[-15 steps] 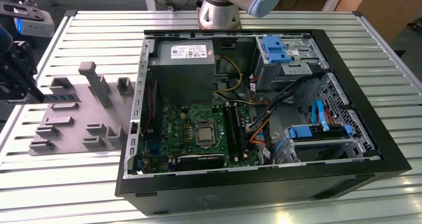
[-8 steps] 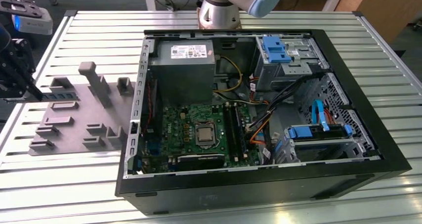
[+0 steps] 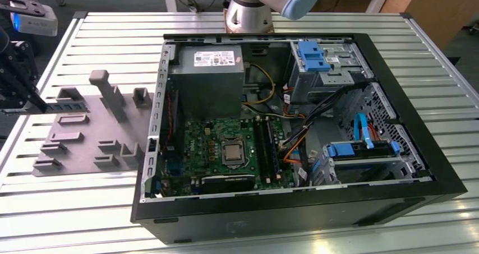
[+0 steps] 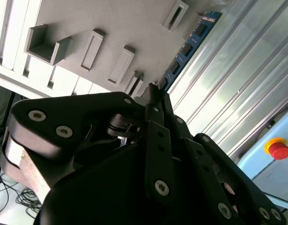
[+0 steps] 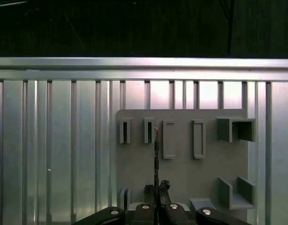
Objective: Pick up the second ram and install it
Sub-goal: 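Pick up the second ram and move it above second insertion slot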
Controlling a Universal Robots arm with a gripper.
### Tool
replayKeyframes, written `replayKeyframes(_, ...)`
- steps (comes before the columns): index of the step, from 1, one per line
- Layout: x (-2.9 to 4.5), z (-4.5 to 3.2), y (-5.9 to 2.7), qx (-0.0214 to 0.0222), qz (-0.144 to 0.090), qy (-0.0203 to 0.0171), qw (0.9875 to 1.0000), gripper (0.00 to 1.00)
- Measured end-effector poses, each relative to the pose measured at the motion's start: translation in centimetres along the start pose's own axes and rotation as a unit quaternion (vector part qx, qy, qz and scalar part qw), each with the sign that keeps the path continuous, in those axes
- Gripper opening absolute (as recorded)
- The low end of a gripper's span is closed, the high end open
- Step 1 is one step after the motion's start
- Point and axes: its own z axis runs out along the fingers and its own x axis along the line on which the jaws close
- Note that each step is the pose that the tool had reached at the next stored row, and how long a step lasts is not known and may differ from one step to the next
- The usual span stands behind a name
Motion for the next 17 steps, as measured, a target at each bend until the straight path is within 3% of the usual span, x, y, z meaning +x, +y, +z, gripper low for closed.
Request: replayKeyframes(17, -0.01, -1.04, -0.01, 0.0000, 0.000, 0.0000, 1.0000, 0.14)
